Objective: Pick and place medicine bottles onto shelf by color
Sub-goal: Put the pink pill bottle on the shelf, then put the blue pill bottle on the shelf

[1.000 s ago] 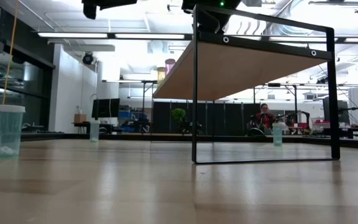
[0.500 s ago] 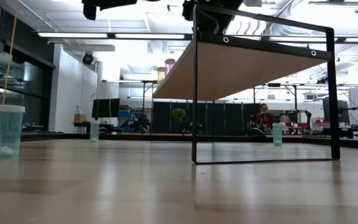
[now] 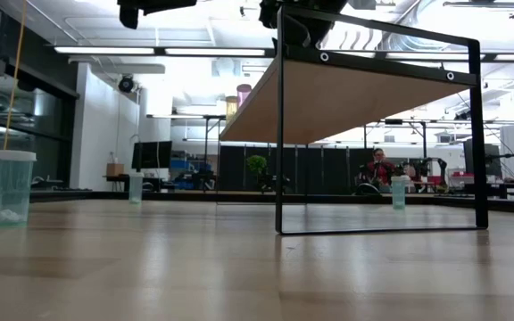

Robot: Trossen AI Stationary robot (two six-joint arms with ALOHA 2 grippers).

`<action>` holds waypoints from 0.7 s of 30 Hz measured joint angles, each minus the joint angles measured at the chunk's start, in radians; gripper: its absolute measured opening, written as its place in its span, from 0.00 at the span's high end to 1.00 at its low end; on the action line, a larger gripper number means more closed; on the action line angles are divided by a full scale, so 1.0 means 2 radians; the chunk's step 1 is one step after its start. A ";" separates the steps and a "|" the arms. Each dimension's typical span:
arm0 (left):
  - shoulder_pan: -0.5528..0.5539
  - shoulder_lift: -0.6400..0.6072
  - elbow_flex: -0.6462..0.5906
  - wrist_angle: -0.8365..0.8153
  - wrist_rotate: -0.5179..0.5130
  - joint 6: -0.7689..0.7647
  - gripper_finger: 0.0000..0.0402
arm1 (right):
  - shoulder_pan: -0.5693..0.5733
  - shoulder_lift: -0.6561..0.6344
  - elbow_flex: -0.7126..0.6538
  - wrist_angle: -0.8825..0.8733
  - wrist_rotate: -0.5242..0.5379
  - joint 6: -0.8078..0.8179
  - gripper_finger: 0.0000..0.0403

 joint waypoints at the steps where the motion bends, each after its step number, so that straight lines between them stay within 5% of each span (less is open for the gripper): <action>1: 0.000 0.000 0.000 0.000 0.000 0.000 1.00 | 0.000 0.000 0.000 0.000 0.000 0.000 0.73; 21: 0.000 0.000 0.000 0.000 0.000 0.000 1.00 | 0.000 0.000 0.000 0.005 -0.014 0.000 0.59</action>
